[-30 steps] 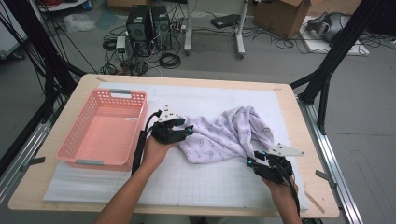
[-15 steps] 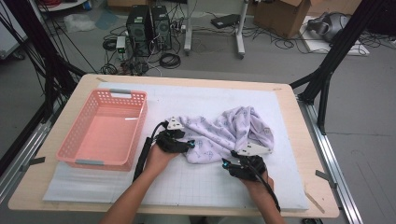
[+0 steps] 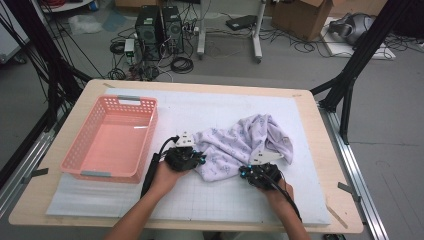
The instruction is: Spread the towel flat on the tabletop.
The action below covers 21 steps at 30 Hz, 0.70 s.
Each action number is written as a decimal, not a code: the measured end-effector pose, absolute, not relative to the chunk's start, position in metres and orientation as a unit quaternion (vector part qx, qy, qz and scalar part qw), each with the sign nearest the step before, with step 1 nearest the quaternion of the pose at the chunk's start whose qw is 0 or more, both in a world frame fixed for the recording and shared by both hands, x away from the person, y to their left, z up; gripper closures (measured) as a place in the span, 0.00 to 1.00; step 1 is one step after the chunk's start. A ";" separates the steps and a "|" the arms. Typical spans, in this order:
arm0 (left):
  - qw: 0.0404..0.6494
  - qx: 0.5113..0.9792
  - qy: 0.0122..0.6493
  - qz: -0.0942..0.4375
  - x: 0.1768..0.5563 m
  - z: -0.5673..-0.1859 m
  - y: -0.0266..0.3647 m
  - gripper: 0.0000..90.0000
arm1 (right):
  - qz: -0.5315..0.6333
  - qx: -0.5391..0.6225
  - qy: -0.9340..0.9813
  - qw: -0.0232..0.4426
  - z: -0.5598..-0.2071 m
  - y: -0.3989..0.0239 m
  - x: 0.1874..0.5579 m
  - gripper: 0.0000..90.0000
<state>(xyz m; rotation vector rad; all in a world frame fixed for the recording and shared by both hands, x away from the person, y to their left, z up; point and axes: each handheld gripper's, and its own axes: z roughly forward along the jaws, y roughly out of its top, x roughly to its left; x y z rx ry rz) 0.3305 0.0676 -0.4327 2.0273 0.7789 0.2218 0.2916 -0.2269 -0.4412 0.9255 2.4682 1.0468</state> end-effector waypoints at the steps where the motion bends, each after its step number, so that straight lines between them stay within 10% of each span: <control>1: 0.470 0.821 0.312 0.082 0.324 -0.430 0.071 0.88 | 0.370 0.316 0.862 0.141 -0.439 -0.231 0.287 0.96; 16: 0.543 0.782 0.301 0.055 0.316 -0.407 0.062 0.85 | 0.459 0.334 0.820 0.077 -0.405 -0.280 0.272 0.95; 21: 0.543 0.758 0.350 0.097 0.336 -0.414 0.064 0.64 | 0.473 0.401 0.778 0.102 -0.407 -0.272 0.309 0.95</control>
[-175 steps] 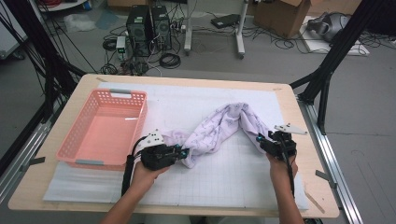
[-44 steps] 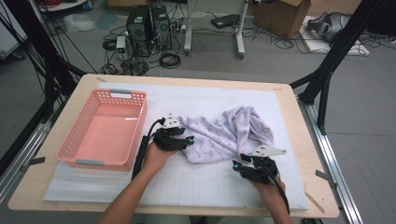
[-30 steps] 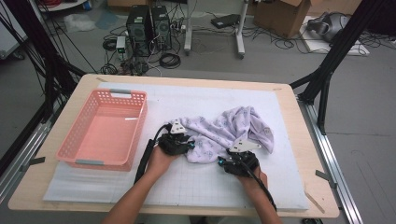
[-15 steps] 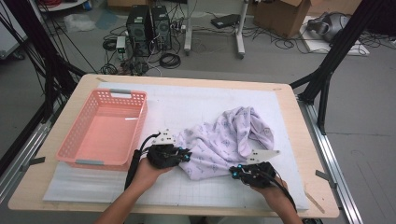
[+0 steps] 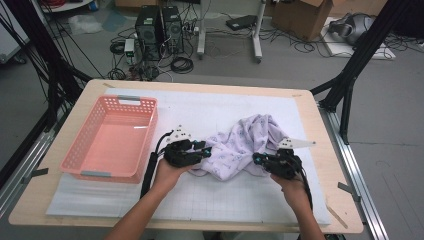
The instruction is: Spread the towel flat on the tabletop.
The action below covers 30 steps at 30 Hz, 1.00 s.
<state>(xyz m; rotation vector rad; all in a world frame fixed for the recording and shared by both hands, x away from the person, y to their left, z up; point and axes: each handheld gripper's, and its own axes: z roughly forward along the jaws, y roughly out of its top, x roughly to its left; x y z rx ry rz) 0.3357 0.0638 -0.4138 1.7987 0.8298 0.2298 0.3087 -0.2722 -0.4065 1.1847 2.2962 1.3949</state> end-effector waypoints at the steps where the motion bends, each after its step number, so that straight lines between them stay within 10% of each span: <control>1: 0.540 0.755 0.358 0.101 0.338 -0.415 0.065 0.64 | 0.473 0.401 0.778 0.102 -0.407 -0.272 0.309 0.95; 24: 0.457 0.829 0.309 0.089 0.321 -0.446 0.064 0.44 | 0.392 0.467 0.775 0.166 -0.422 -0.222 0.367 0.82; 30: 0.445 0.837 0.298 0.113 0.317 -0.448 0.062 0.70 | 0.417 0.455 0.768 0.169 -0.410 -0.242 0.350 0.79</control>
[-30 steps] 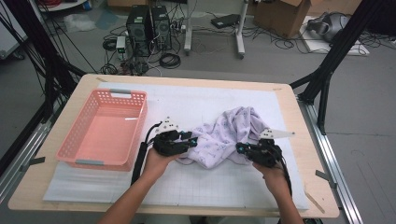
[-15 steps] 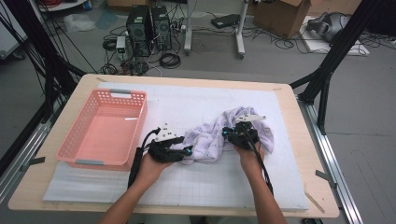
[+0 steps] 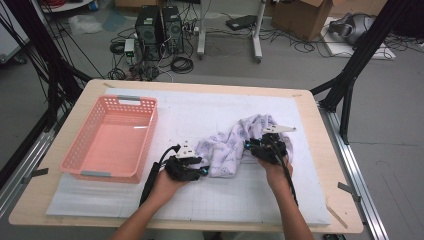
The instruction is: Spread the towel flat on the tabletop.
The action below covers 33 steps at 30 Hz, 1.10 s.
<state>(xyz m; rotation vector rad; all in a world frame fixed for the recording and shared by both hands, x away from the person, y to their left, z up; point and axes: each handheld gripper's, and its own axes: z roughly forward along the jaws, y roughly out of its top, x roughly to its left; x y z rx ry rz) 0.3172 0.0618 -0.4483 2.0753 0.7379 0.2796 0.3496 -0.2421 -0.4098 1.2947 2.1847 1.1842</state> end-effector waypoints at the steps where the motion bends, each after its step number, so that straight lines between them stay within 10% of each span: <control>1: 0.447 0.837 0.295 0.114 0.316 -0.448 0.063 0.79 | 0.423 0.454 0.766 0.168 -0.409 -0.246 0.346 0.79; 3: 0.455 0.833 0.291 0.120 0.315 -0.446 0.065 0.94 | 0.429 0.451 0.764 0.170 -0.408 -0.253 0.336 0.80; 9: 0.472 0.825 0.290 0.112 0.315 -0.443 0.071 0.93 | 0.448 0.452 0.756 0.153 -0.417 -0.269 0.312 0.81; 17: 0.470 0.839 0.265 0.071 0.311 -0.448 0.058 0.47 | 0.439 0.414 0.789 0.117 -0.427 -0.256 0.298 0.82; 29: 0.435 0.866 0.220 0.115 0.299 -0.450 0.039 0.41 | 0.446 0.416 0.783 0.125 -0.421 -0.256 0.289 0.80; 33: 0.429 0.863 0.226 0.142 0.296 -0.450 0.037 0.60 | 0.432 0.408 0.794 0.127 -0.421 -0.255 0.278 0.81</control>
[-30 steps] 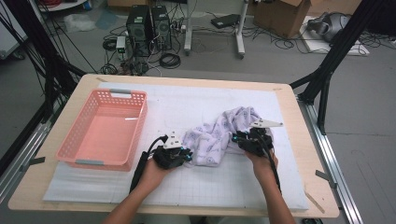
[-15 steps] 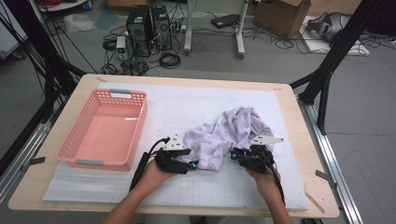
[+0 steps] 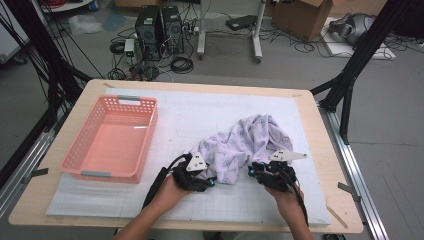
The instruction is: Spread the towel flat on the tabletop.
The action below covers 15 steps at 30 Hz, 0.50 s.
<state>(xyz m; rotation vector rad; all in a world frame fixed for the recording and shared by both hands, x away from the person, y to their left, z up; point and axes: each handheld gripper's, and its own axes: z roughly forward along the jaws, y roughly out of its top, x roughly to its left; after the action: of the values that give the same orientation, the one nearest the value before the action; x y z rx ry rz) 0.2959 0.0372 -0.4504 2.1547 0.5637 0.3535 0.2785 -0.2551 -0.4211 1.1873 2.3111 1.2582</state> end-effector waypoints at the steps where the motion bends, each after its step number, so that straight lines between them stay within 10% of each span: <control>1: 0.425 0.865 0.220 0.150 0.295 -0.450 0.038 0.70 | 0.432 0.405 0.796 0.126 -0.421 -0.254 0.276 0.82; 15: 0.560 0.781 0.268 0.069 0.307 -0.416 0.078 0.85 | 0.450 0.357 0.812 0.104 -0.415 -0.233 0.267 0.96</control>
<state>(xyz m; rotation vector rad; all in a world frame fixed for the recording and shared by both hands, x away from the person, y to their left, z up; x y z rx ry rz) 0.3067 0.0783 -0.4160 1.8407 0.6327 0.1625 0.2669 -0.2331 -0.4152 1.0536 2.3944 1.3272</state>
